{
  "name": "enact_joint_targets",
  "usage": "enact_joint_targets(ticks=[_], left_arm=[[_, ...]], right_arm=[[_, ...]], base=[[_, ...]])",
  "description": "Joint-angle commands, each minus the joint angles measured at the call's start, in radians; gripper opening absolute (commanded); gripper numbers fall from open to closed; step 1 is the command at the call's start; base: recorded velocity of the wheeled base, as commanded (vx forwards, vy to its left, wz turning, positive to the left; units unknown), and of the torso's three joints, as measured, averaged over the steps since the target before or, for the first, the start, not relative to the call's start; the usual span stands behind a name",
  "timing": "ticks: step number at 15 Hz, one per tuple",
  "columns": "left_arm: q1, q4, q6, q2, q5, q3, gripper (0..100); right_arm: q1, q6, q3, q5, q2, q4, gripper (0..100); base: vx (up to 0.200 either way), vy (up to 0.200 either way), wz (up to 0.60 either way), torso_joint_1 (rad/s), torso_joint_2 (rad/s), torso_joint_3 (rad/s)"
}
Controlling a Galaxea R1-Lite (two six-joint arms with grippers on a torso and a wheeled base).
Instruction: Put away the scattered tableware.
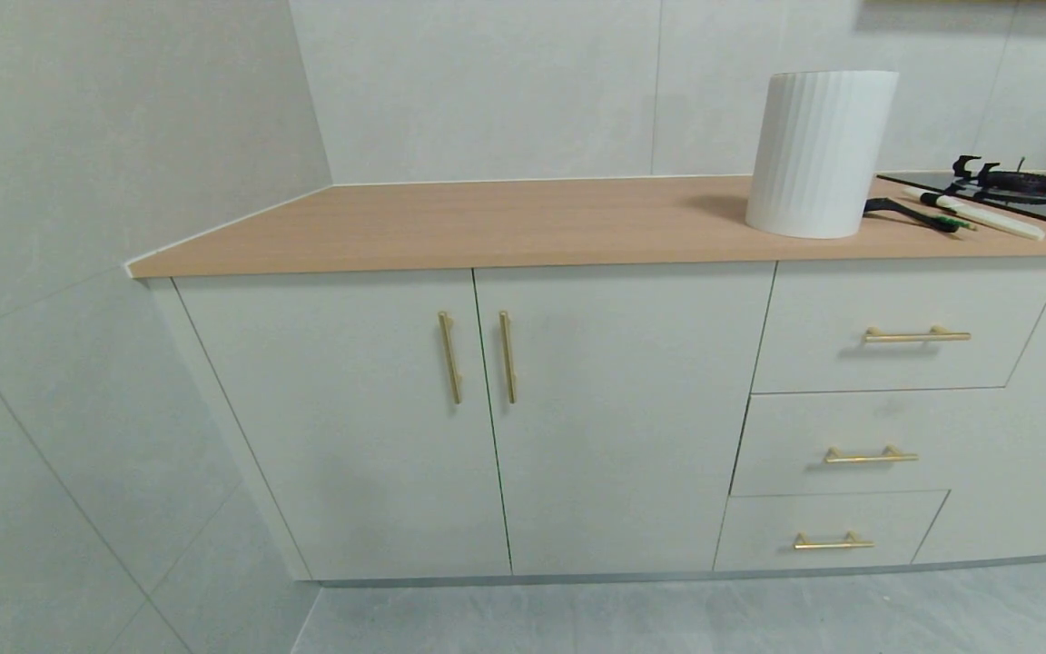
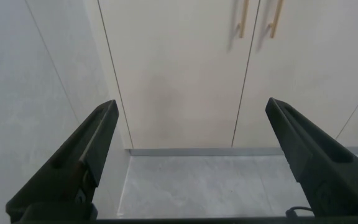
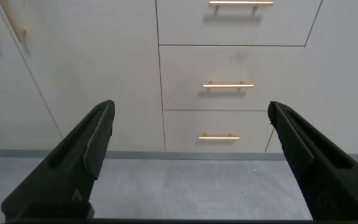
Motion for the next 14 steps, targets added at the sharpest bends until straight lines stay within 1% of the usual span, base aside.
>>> enact_joint_targets(ticks=[1, 12, 14], left_arm=[[0.000, 0.001, -0.001, 0.000, 0.000, 0.000, 100], [0.000, 0.003, 0.001, 0.000, 0.000, 0.000, 100], [0.000, 0.003, -0.001, 0.000, 0.000, 0.000, 100]], right_arm=[[0.000, -0.002, 0.000, 0.005, 0.003, 0.001, 100], [0.000, 0.012, 0.000, 0.009, 0.002, 0.001, 100], [0.000, 0.012, 0.000, 0.009, 0.002, 0.001, 100]], base=[[0.000, 0.000, 0.00, 0.000, 0.00, 0.000], [0.000, 0.000, 0.00, 0.000, 0.00, 0.000], [0.000, -0.200, 0.00, 0.000, 0.00, 0.002]])
